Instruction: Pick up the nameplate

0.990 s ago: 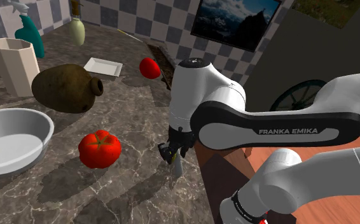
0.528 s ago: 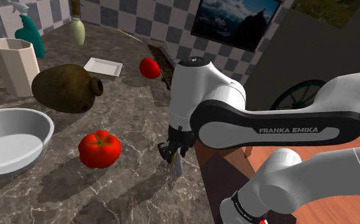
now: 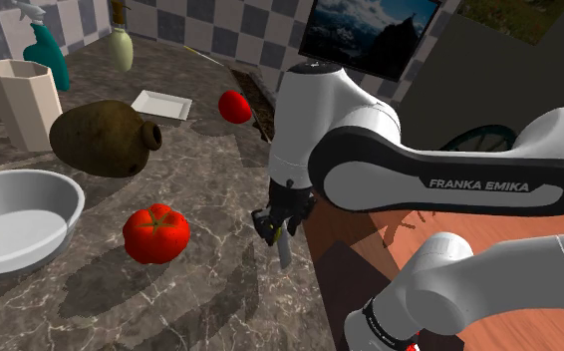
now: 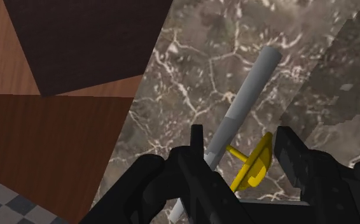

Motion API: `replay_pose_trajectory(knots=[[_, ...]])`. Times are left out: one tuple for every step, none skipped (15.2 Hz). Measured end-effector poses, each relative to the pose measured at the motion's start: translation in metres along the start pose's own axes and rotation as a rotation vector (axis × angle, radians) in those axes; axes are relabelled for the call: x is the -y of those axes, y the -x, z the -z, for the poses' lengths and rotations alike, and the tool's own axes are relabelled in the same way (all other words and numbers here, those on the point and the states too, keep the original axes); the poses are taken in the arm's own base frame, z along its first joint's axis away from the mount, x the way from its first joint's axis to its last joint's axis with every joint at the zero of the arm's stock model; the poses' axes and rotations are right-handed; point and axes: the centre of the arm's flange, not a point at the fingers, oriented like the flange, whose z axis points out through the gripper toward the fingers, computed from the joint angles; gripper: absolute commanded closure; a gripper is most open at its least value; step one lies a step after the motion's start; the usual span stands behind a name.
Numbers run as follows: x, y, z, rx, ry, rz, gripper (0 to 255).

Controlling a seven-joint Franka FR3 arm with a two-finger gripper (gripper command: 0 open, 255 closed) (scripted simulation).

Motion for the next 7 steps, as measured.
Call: replay_pose_trajectory(knots=[[-0.001, 0.000, 0.005, 0.000, 0.000, 0.000, 255], [-0.001, 0.001, 0.010, 0.000, 0.000, 0.000, 255], [-0.002, 0.001, 0.015, 0.000, 0.000, 0.000, 255], [-0.002, 0.001, 0.021, 0.000, 0.000, 0.000, 255], [-0.002, 0.002, 0.027, 0.000, 0.000, 0.000, 255], [-0.003, 0.002, 0.032, 0.000, 0.000, 0.000, 255], [-0.004, 0.003, 0.034, 0.000, 0.000, 0.000, 255]])
